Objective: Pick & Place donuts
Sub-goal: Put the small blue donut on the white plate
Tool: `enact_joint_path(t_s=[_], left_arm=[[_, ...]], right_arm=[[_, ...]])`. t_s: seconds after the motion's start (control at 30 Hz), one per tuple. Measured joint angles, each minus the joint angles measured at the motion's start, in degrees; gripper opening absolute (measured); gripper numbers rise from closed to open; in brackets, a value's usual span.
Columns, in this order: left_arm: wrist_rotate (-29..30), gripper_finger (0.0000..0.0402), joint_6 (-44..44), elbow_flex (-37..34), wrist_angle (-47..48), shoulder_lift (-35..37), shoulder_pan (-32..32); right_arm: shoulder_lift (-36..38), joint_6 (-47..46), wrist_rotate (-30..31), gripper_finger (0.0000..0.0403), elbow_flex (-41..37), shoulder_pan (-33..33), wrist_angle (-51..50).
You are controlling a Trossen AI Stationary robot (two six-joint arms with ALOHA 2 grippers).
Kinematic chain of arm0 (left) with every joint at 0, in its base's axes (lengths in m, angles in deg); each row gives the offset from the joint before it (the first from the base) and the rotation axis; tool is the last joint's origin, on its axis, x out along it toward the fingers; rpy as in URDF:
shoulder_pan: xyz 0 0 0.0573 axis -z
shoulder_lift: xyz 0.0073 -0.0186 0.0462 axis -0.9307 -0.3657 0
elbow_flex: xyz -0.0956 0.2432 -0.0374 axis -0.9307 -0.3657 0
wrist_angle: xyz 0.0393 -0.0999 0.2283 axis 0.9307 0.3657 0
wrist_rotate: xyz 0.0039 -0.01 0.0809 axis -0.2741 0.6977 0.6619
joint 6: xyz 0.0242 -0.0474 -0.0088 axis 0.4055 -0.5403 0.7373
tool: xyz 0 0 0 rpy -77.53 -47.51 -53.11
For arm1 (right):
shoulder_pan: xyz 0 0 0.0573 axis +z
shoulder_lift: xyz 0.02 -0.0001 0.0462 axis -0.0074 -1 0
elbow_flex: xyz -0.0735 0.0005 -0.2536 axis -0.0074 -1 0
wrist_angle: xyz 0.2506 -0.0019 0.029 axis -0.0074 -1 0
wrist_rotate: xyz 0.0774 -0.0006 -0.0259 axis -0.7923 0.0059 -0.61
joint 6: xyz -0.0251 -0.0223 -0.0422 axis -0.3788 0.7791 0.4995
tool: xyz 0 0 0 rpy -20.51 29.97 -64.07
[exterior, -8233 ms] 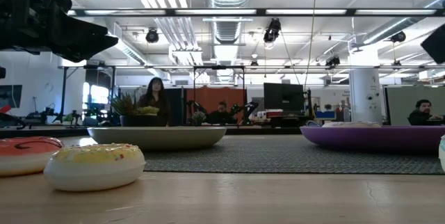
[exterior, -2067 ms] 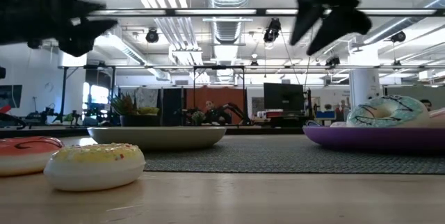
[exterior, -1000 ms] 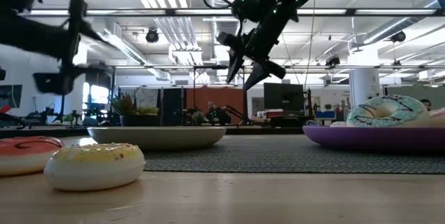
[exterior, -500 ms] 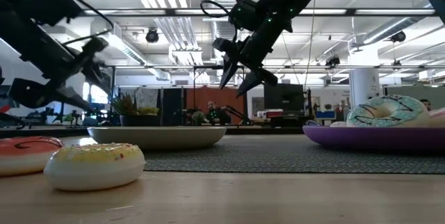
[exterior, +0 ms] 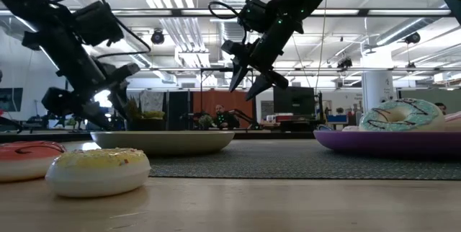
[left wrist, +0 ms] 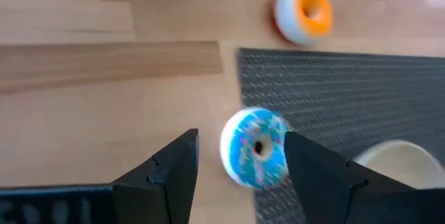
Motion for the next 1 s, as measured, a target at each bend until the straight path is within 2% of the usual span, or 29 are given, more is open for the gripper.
enact_joint_path(t_s=[0.23,0.53,0.67,0.83,1.0], left_arm=[[-7.2,0.0186,5.2,0.1,-3.3,-3.4,-2.5],[-7.1,0.0177,7.9,0.3,-4.4,-9.4,-2.6],[-6.9,0.0143,9.1,0.3,-6.6,-10.9,-2.6],[-7.5,0.0079,10.9,0.1,-11.0,-11.9,-2.6],[-7.5,0.0021,12.0,0.1,-11.0,-11.8,-2.5]], right_arm=[[0.0,0.0,-1.0,0.0233,0.0,0.1,-0.3],[0.0,0.0,-1.1,0.0233,-0.1,0.2,-0.4],[0.1,0.0,-1.1,0.0233,-0.1,0.2,-0.4],[0.1,-0.1,-1.1,0.0233,-0.1,0.2,-0.5],[0.4,0.0,-2.2,0.0233,-0.1,0.2,-0.6]])
